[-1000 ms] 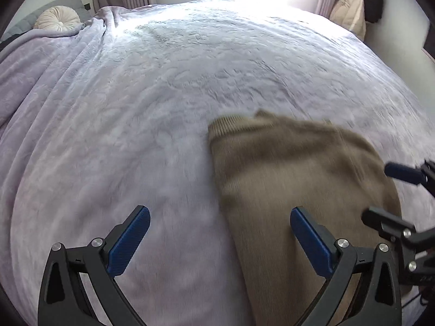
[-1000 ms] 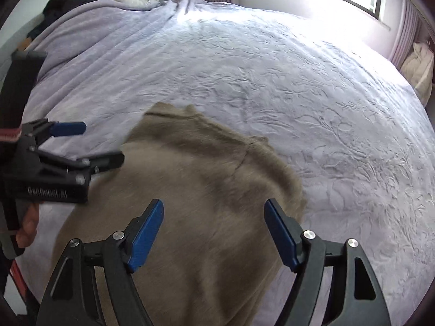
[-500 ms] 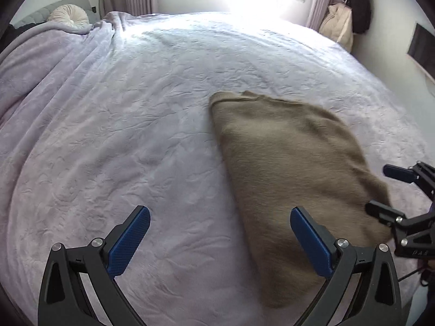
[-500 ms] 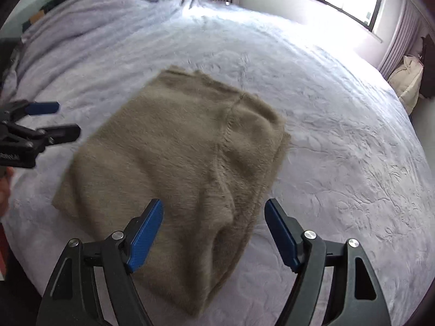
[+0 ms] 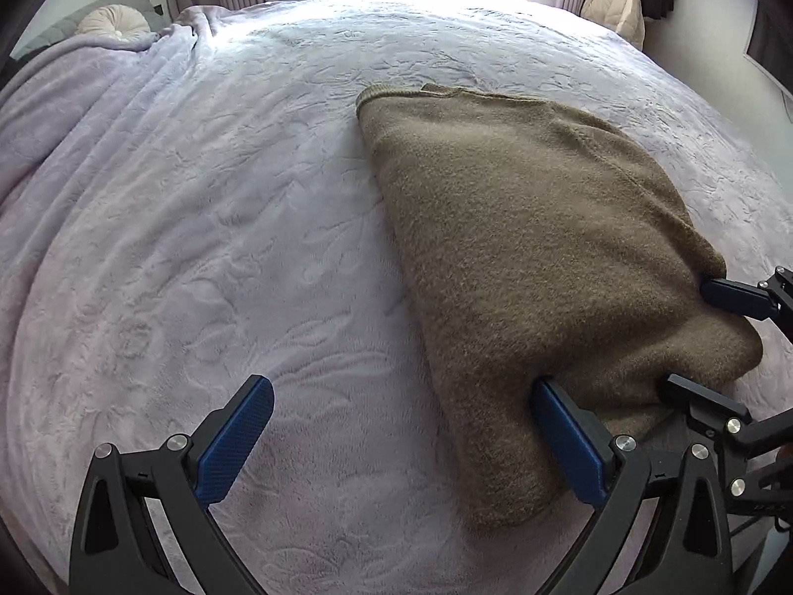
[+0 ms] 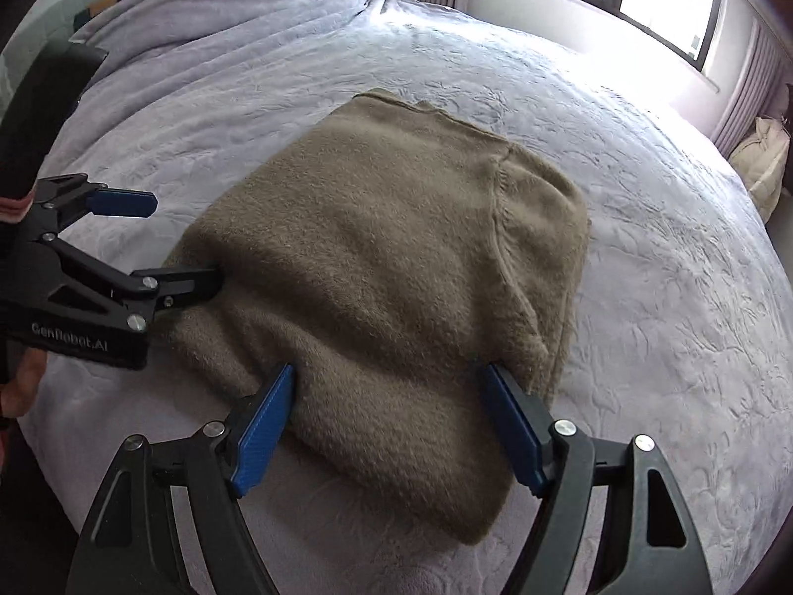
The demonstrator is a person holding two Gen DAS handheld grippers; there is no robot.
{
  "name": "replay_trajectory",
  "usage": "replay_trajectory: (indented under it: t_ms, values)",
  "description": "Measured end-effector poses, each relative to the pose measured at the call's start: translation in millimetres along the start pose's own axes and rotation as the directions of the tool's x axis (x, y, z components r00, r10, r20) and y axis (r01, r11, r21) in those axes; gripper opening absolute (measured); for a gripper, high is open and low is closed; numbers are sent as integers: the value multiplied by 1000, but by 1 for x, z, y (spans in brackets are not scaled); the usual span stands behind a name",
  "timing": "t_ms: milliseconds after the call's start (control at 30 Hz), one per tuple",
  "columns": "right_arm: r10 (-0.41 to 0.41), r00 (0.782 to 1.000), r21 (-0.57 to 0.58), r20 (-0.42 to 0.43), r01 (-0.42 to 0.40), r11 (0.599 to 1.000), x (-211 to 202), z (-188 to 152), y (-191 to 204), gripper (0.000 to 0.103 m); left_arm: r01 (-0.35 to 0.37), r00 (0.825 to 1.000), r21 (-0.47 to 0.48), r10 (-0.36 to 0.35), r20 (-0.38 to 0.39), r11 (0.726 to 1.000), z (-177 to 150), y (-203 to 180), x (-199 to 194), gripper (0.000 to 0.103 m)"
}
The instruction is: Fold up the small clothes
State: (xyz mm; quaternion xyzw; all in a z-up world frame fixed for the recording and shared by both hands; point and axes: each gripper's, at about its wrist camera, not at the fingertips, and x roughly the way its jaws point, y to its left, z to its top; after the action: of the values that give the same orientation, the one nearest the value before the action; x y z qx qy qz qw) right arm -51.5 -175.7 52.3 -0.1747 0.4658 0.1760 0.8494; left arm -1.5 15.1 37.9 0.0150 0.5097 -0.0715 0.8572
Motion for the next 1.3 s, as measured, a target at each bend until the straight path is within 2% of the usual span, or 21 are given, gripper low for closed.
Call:
replay_trajectory:
  t_ms: [200, 333, 433, 533, 600, 767, 900, 967, 1033, 1133, 1233, 1300]
  values:
    - [-31, 999, -28, -21, 30, 999, -19, -5, 5, 80, -8, 1000, 3, 8, 3, 1000, -7, 2, -8, 103]
    - [-31, 997, -19, 68, 33, 999, -43, 9, 8, 80, -16, 1000, 7, 16, 18, 1000, -5, 1, -15, 103]
    - [-51, 993, -4, 106, 51, 999, -37, 25, 8, 80, -12, 1000, -7, 12, 6, 1000, -6, 3, -11, 103]
    - [-28, 998, 25, 57, 27, 999, -9, 32, 4, 80, -6, 1000, -20, 6, -1, 1000, -8, 6, -10, 103]
    - [-19, 1000, 30, -9, 20, 999, 13, 29, 2, 80, -8, 1000, -14, 8, 0, 1000, -10, 5, -13, 103]
    - [-50, 999, -55, 1, 50, 997, 5, 9, 13, 80, -7, 1000, -2, 7, 22, 1000, -6, 7, -23, 103]
    - [14, 1000, 21, 7, -14, 1000, -14, 0, 0, 80, 10, 999, -58, -8, 36, 998, 26, 13, -23, 103]
    - [13, 1000, 43, 23, -14, 999, -21, 0, -4, 80, 1, 1000, -118, 3, 27, 993, 52, 19, -13, 103]
    - [-8, 999, 51, 42, 6, 999, -27, 3, -5, 80, -5, 1000, -156, 2, -21, 988, 75, 24, 9, 103]
    - [2, 998, 65, 65, -6, 998, -36, 5, -7, 80, -18, 994, -173, 0, -105, 985, 94, 27, 45, 103]
    - [9, 997, 88, 81, -16, 996, -40, 9, -15, 80, 8, 991, -218, -37, -128, 976, 109, 35, 64, 103]
    - [15, 996, 110, 87, -25, 994, -37, 14, -22, 80, -8, 990, -213, -22, -141, 977, 123, 36, 75, 103]
